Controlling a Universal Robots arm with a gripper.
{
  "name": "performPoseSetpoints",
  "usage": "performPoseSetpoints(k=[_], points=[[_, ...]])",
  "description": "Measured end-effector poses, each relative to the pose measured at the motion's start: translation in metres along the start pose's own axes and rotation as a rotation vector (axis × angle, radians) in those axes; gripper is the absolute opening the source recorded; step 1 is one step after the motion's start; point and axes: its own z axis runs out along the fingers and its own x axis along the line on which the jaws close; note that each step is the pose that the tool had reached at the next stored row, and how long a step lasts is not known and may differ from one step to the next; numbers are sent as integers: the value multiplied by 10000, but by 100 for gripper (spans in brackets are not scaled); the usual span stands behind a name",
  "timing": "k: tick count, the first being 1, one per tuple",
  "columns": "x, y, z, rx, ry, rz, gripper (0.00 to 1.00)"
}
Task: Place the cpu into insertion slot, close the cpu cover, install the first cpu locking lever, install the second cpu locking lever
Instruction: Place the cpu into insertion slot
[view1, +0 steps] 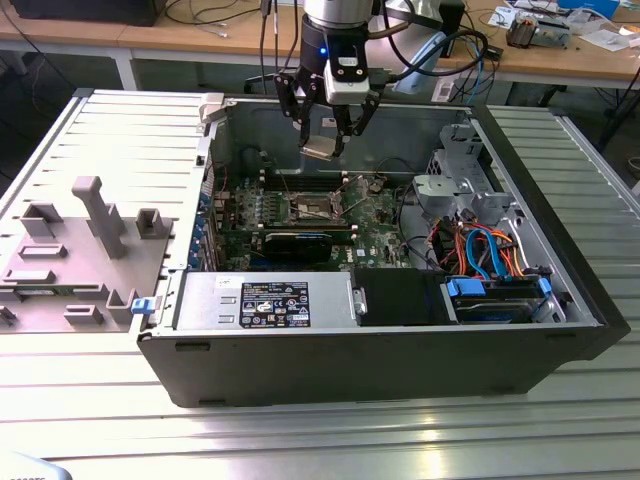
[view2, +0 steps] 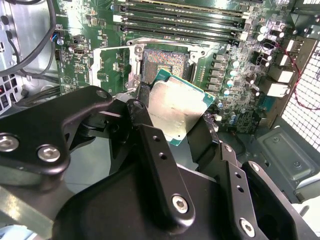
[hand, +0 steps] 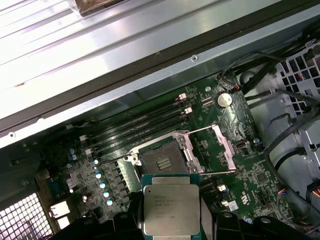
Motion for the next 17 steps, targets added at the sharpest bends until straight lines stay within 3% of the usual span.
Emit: performPoseSetpoints(k=[17], points=[[0, 0, 1, -2, 0, 91, 55]])
